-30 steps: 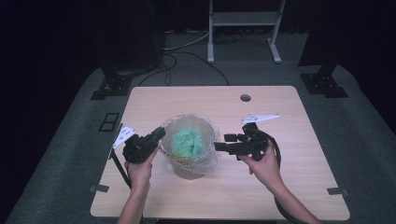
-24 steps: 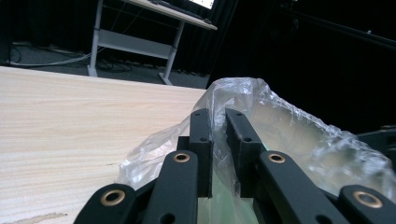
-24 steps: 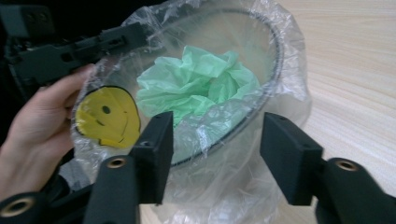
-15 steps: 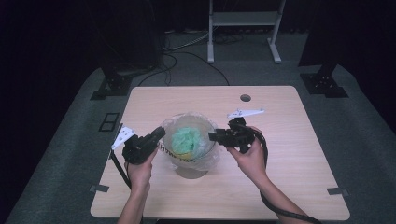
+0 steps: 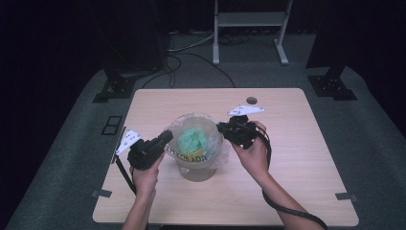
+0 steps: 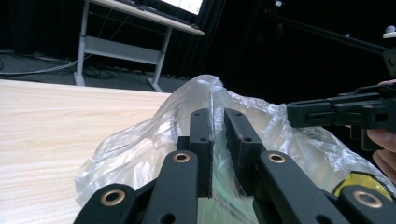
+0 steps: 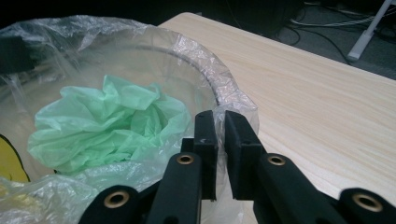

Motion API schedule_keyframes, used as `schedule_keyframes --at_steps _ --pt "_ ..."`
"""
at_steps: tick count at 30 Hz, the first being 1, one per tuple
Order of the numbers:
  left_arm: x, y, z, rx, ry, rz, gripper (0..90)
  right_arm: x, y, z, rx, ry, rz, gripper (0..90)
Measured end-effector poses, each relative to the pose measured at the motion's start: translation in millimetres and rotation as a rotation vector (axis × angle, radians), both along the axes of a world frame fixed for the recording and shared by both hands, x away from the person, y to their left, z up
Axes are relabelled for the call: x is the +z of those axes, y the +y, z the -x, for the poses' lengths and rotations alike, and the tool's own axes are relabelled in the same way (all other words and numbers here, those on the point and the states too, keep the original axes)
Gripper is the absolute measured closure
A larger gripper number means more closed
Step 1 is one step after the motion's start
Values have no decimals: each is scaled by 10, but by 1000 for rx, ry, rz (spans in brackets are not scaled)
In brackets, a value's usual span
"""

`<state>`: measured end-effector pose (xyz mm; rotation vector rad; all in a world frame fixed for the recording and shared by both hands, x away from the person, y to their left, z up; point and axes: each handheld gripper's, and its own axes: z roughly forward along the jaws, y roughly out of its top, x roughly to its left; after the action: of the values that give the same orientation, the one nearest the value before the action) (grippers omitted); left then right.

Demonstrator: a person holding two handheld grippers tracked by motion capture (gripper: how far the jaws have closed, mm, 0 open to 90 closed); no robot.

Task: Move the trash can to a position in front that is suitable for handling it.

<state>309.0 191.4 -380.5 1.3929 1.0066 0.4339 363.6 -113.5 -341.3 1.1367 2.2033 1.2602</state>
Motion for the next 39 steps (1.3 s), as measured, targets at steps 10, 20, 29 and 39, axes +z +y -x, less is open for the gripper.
schedule_keyframes --at_steps 10,20,29,39 --pt "57 1 20 -17 -16 26 820 171 35 38 22 -18 -32 884" --pt "116 -119 86 -63 -37 30 820 277 71 64 122 83 -136 884" --pt "110 -255 104 -113 -37 7 820 302 90 7 175 164 -233 883" --pt "88 -430 136 -171 -36 -27 820 290 199 -51 233 259 -341 883"
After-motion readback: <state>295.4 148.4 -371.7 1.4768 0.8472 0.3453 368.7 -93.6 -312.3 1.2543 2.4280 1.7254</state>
